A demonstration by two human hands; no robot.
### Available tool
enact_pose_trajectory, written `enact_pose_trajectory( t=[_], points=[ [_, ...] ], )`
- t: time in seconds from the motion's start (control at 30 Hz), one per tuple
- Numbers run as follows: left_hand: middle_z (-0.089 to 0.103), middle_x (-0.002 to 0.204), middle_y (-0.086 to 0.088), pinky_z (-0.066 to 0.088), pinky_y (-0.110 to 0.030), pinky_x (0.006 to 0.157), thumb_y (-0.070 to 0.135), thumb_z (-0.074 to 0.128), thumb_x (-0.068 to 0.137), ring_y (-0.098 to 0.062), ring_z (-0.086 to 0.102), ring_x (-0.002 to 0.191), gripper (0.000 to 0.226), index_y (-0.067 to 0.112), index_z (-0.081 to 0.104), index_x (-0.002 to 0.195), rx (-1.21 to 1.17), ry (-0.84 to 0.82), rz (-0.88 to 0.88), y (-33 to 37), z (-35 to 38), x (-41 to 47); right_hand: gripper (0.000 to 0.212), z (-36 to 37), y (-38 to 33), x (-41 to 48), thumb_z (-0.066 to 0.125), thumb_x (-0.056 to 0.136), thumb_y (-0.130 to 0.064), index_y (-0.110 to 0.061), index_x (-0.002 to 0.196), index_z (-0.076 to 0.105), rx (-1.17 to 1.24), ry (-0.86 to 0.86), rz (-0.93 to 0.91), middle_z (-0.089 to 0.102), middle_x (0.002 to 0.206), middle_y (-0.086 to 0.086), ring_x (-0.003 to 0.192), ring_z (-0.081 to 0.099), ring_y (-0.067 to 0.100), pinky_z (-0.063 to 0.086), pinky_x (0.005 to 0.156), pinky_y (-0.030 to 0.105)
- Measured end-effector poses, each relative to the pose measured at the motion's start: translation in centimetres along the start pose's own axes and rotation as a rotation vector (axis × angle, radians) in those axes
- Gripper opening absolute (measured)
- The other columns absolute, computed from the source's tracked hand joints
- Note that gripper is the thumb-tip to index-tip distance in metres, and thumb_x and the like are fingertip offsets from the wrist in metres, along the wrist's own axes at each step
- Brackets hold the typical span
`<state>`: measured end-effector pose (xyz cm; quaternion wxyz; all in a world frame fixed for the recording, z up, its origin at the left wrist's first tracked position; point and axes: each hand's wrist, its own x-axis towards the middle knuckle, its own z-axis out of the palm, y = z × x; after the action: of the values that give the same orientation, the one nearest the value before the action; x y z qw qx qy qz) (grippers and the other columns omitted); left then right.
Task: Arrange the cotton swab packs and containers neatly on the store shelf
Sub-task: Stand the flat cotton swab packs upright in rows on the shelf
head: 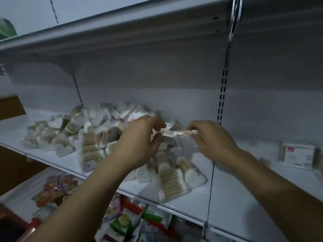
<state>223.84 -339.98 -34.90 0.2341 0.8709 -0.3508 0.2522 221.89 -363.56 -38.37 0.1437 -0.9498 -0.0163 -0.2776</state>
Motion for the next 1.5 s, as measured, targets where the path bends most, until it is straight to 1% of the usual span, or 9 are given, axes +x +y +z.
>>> enact_pose_trajectory(
  t=[0.23,0.4,0.5,0.6,0.73,0.9,1.03,1.33,1.5],
  points=[
    [0.064,0.133,0.006,0.047,-0.028,0.096,0.042,0.071,0.092,-0.011,0.059,0.118,0.057,0.024,0.054,0.144,-0.106,-0.103,0.135,0.3,1.3,1.8,0.020,-3.8,-3.1,-1.2,0.072,0.090,-0.013,-0.027,0.103,0.074,0.414,0.126,-0.055,0.066,0.087,-0.022,0.084,0.061,-0.005,0.043,0.070,0.010],
    [0.073,0.095,0.007,0.058,-0.043,0.072,0.044,0.066,0.092,-0.014,0.069,0.082,0.030,0.023,0.071,0.112,-0.299,0.292,-0.153,-2.2,2.9,1.9,0.021,-1.8,-3.3,1.7,0.059,0.099,-0.009,-0.026,0.106,0.069,0.691,0.235,0.116,0.072,0.098,-0.011,0.086,0.069,0.004,0.058,0.080,0.025],
    [0.073,0.092,0.011,0.059,-0.048,0.073,0.042,0.067,0.091,-0.010,0.070,0.082,0.019,0.027,0.069,0.103,-0.501,0.442,-0.286,-2.6,2.8,1.6,0.019,0.7,-2.5,2.9,0.073,0.089,-0.013,-0.026,0.103,0.072,0.436,0.134,0.151,0.069,0.092,-0.011,0.078,0.065,0.003,0.056,0.076,0.023],
    [0.074,0.094,0.010,0.061,-0.051,0.076,0.042,0.068,0.087,-0.013,0.072,0.087,0.019,0.029,0.065,0.100,-0.643,0.441,-0.298,-2.1,2.7,1.3,0.039,3.7,-3.0,3.2,0.089,0.075,-0.025,-0.027,0.110,0.071,0.250,-0.153,0.158,0.068,0.097,-0.011,0.079,0.062,0.003,0.054,0.076,0.025],
    [0.075,0.092,-0.002,0.061,-0.056,0.076,0.043,0.067,0.084,-0.027,0.074,0.084,0.024,0.030,0.057,0.103,-0.742,0.403,-0.317,-2.9,2.6,0.7,0.026,4.9,-2.9,3.7,0.080,0.083,-0.018,-0.032,0.103,0.071,0.214,-0.016,0.188,0.069,0.099,-0.011,0.090,0.065,0.012,0.056,0.083,0.033],
    [0.066,0.094,-0.025,0.058,-0.067,0.072,0.044,0.064,0.088,-0.048,0.067,0.087,0.025,0.031,0.051,0.104,-0.771,0.408,-0.346,-5.0,3.0,0.4,0.016,2.9,-1.3,4.4,0.067,0.093,-0.013,-0.029,0.097,0.064,0.298,0.133,0.161,0.065,0.090,-0.010,0.074,0.060,0.001,0.043,0.061,0.005],
    [0.068,0.099,-0.020,0.058,-0.066,0.071,0.039,0.059,0.094,-0.045,0.068,0.090,0.016,0.031,0.053,0.106,-0.756,0.385,-0.282,-4.7,3.5,1.4,0.014,-1.0,-1.5,4.6,0.059,0.100,-0.012,-0.023,0.096,0.067,0.656,0.301,0.175,0.070,0.091,-0.008,0.076,0.067,-0.001,0.050,0.055,0.012],
    [0.075,0.108,-0.002,0.063,-0.051,0.082,0.037,0.069,0.086,-0.021,0.076,0.098,0.042,0.015,0.055,0.119,-1.028,0.220,-0.263,-1.4,4.0,1.6,0.006,-0.8,-5.5,4.5,0.068,0.094,-0.009,-0.012,0.099,0.068,1.016,0.156,0.115,0.073,0.095,0.004,0.080,0.074,0.017,0.060,0.063,0.028],
    [0.075,0.104,0.003,0.063,-0.053,0.082,0.032,0.071,0.092,-0.020,0.076,0.097,0.041,0.020,0.047,0.122,-1.017,0.382,-0.317,-2.4,3.9,0.0,0.016,2.1,-3.2,4.5,0.074,0.089,-0.034,-0.029,0.102,0.065,0.511,-0.017,0.174,0.066,0.089,-0.013,0.080,0.063,0.002,0.046,0.065,0.012]
  ],
)
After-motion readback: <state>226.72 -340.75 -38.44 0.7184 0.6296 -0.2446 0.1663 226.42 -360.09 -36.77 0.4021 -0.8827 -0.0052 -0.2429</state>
